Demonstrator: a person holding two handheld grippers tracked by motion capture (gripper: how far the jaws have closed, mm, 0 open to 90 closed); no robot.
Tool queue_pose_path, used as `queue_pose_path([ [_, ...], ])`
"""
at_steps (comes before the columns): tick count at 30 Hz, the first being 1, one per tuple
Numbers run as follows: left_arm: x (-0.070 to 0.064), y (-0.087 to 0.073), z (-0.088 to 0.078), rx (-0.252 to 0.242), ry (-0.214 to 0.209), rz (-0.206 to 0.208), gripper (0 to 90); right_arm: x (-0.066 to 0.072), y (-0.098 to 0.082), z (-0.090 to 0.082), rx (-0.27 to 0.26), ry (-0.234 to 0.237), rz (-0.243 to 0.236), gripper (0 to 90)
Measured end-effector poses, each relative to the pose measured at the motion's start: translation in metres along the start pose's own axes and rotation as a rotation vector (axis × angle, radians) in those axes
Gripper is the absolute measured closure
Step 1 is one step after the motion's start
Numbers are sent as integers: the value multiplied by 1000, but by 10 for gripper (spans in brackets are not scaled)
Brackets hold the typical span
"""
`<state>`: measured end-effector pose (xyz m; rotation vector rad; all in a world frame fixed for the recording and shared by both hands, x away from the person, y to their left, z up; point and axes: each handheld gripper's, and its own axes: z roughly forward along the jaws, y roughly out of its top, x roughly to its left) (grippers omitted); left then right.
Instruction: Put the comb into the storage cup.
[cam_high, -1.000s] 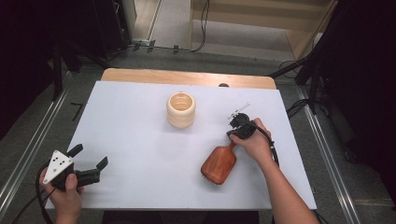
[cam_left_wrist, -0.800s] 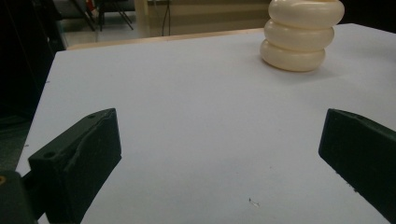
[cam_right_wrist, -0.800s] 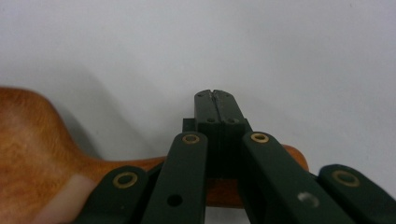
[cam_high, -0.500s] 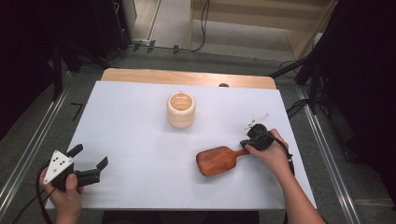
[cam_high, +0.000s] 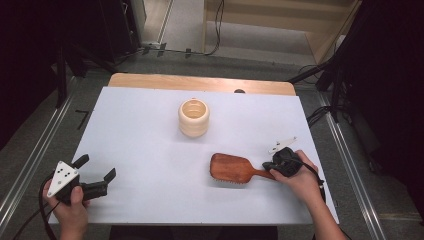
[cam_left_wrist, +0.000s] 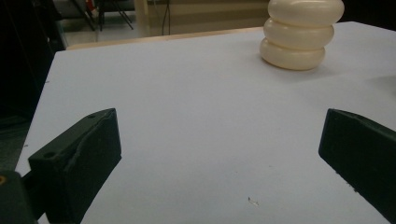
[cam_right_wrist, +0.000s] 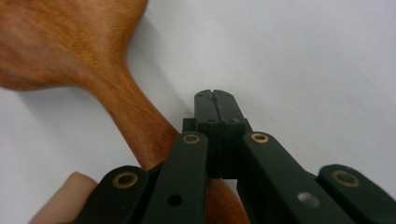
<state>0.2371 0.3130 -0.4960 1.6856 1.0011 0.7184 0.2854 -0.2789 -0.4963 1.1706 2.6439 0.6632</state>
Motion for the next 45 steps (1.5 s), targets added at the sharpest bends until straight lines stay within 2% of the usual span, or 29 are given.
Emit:
queue_pose_path([
  [6,0,0,0,0,0,1,0,11,-9,-3,-25,24,-19,885],
  [10,0,0,0,-1,0,3,0,16,-11,-4,-27,24,-42,885],
  [17,-1,0,0,0,0,3,0,27,-12,-4,-40,59,-66,884],
  [20,-1,0,0,0,0,2,0,27,-12,-7,-55,35,-60,880],
  [21,-1,0,0,2,1,2,0,25,-12,-13,-82,28,-57,781],
  [24,0,0,0,2,1,4,0,23,-11,-20,-115,8,-58,707],
  [25,0,0,0,2,1,4,0,22,-9,-26,-139,17,-65,591],
  [26,0,0,0,2,0,4,0,22,-9,-29,-147,21,-65,535],
  [27,-1,0,0,2,0,2,0,22,-9,-29,-147,21,-65,535],
  [28,-1,0,0,2,0,2,0,21,-8,-30,-155,23,-63,477],
  [29,-1,0,1,1,0,2,0,21,-7,-33,-164,40,-64,400],
  [30,-1,0,1,1,-1,2,0,21,-6,-36,-177,31,-64,265],
  [31,-1,0,0,2,-1,2,0,21,-6,-36,-177,31,-64,265],
  [32,-1,0,0,2,-1,2,0,21,-6,-36,-178,30,-57,78],
  [33,-1,0,0,2,-1,1,0,22,-6,-36,-180,34,-59,3],
  [37,-1,0,1,1,-2,1,0,25,-7,-38,-194,28,-71,0],
  [40,-1,0,1,1,-2,4,0,25,-6,-38,-185,50,-74,0],
  [42,-1,0,1,2,-1,3,0,26,-4,-35,-167,42,-80,0],
  [43,-1,0,1,1,-2,1,0,29,-3,-32,-143,49,-85,0],
  [45,-1,0,1,2,-1,2,0,30,-3,-30,-129,66,-92,0],
])
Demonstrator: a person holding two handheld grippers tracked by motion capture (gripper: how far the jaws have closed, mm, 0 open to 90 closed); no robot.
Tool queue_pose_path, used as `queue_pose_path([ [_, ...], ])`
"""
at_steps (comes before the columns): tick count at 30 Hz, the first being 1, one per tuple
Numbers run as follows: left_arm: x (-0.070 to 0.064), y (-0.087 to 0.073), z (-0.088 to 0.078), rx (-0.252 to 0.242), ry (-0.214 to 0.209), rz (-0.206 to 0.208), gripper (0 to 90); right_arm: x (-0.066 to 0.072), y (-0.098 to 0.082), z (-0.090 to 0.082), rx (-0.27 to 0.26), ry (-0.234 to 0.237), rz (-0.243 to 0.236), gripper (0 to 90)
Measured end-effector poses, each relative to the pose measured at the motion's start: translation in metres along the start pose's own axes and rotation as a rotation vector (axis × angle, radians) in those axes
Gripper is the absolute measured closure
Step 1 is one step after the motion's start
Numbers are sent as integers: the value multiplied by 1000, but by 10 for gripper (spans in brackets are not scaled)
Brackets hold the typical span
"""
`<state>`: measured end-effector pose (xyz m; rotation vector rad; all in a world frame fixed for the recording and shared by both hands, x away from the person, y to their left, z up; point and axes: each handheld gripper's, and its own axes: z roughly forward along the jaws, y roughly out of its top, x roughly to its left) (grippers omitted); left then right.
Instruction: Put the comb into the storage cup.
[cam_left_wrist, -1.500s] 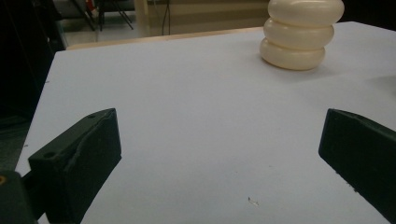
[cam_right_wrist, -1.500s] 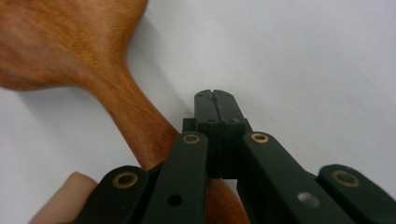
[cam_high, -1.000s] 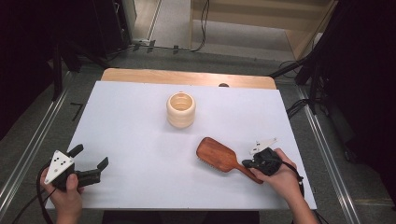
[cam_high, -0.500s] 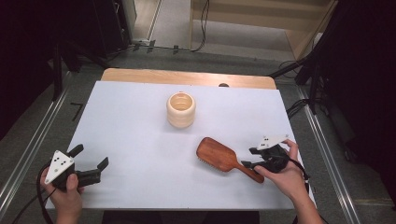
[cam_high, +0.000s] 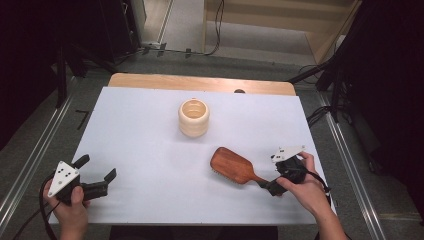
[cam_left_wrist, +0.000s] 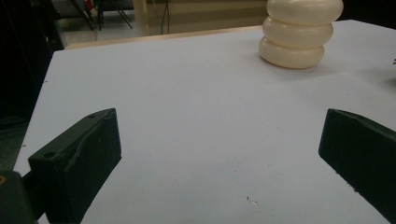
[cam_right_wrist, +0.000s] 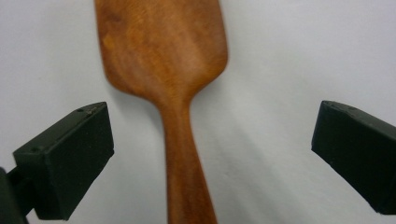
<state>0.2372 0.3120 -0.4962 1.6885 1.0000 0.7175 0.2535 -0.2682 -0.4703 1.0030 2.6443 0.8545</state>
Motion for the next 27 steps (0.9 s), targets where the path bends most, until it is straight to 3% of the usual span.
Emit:
queue_pose_path([
  [5,0,0,0,0,-1,0,0,7,2,10,42,11,-24,25],
  [7,0,0,0,-1,0,1,0,8,2,14,58,18,-32,104],
  [8,0,0,-1,0,1,1,0,9,1,18,84,14,-37,196],
  [11,1,0,-1,-1,0,0,0,9,1,21,100,25,-37,260],
  [12,1,0,-1,-1,-1,0,0,10,0,26,113,28,-31,336],
  [14,0,0,0,-1,-1,2,0,11,-2,29,126,28,-32,387],
  [15,0,0,0,0,0,1,0,11,-2,29,126,28,-32,387],
  [18,0,0,0,0,-1,1,0,11,-1,32,118,18,-36,552],
  [21,0,0,-1,-2,-2,0,0,11,0,33,117,13,-47,589],
  [22,0,0,-1,-2,-1,0,0,13,1,34,111,18,-60,659],
  [27,0,0,0,2,-1,6,0,17,1,35,98,26,-71,699],
])
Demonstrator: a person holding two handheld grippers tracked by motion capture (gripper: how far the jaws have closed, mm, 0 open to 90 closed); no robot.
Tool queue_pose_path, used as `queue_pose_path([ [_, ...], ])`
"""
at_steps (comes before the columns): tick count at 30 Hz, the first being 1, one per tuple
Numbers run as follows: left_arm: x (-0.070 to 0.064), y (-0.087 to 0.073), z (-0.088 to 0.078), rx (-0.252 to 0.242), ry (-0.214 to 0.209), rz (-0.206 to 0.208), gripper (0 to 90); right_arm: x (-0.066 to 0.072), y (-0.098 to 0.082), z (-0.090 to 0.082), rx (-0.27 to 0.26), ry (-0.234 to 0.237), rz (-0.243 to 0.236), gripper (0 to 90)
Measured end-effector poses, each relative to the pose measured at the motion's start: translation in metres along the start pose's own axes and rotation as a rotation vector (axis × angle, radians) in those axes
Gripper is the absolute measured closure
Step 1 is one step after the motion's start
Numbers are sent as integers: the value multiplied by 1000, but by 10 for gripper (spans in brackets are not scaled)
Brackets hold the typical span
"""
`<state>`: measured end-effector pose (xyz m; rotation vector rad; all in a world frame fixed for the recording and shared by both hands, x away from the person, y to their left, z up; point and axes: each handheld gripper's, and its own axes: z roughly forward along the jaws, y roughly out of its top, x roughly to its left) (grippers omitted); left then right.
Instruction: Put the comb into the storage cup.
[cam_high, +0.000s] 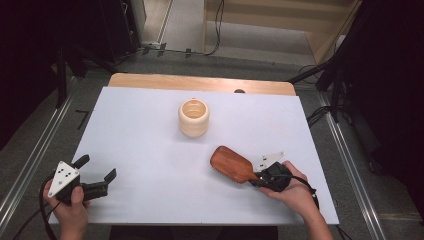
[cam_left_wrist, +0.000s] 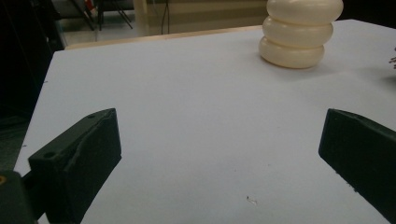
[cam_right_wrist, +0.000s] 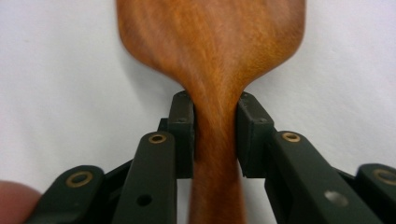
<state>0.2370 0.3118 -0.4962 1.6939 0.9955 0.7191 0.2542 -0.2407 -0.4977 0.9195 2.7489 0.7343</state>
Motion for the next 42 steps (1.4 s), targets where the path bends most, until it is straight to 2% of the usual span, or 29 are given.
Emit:
queue_pose_path([
  [4,0,0,0,2,0,0,0,1,-6,0,-50,-13,-32,703],
  [8,0,0,0,2,2,2,0,4,-10,0,-81,-35,-32,703],
  [12,0,1,1,15,-12,5,0,4,-13,1,-118,-19,-9,703],
  [16,0,2,1,17,-15,2,0,4,-13,0,-151,-24,9,703],
  [17,0,2,1,17,-15,0,0,5,-12,-1,-174,-16,19,703],
  [19,1,3,1,12,-19,-4,0,5,-11,-2,-186,-18,14,703],
  [22,1,3,1,11,-19,-6,0,7,-9,-3,-239,-17,20,703],
  [24,1,4,0,10,-19,-4,0,8,-8,-4,-246,-16,23,703],
  [27,0,5,0,15,-14,4,0,11,-5,-5,-274,-10,19,703],
  [29,-4,6,1,25,4,35,0,13,-3,-5,-290,-8,18,703],
  [38,-23,11,9,28,-47,49,0,17,-2,-9,-345,-4,43,703],
  [42,-29,18,8,-14,-84,-7,0,19,-1,-11,-367,-5,45,703],
])
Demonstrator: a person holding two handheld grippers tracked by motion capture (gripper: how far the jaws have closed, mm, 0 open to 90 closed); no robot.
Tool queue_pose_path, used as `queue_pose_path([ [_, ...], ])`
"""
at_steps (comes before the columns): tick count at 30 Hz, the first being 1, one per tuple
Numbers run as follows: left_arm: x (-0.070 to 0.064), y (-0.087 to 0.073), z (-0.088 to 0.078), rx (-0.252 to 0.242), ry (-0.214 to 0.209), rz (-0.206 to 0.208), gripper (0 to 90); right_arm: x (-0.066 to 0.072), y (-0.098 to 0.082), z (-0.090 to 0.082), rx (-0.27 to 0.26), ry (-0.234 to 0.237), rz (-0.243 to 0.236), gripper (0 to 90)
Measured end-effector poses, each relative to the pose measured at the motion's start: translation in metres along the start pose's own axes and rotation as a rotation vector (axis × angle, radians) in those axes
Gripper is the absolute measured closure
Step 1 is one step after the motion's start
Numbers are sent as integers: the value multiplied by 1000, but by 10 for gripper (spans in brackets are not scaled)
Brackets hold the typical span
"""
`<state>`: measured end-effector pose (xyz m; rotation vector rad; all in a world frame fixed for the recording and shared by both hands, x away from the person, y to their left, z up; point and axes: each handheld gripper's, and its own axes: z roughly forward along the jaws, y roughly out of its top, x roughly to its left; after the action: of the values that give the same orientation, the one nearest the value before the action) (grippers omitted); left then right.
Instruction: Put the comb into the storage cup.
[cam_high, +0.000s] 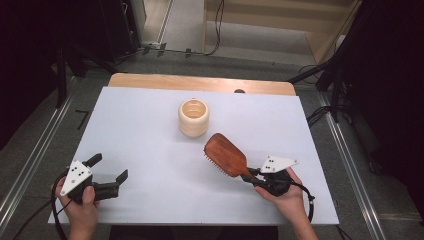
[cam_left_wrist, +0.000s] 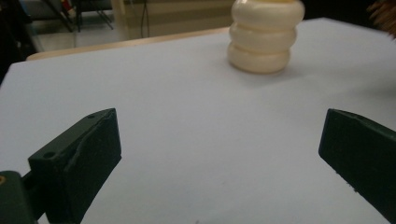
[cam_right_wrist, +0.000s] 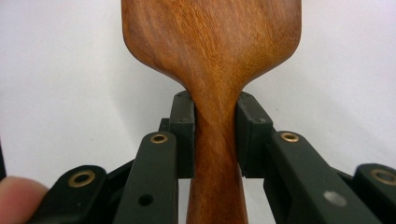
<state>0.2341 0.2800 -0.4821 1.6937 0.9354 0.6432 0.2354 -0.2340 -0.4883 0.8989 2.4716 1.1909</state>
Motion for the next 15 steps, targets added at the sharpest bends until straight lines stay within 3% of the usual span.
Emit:
queue_pose_path([
  [15,-34,17,7,10,-58,36,0,8,6,-5,-84,-22,24,703],
])
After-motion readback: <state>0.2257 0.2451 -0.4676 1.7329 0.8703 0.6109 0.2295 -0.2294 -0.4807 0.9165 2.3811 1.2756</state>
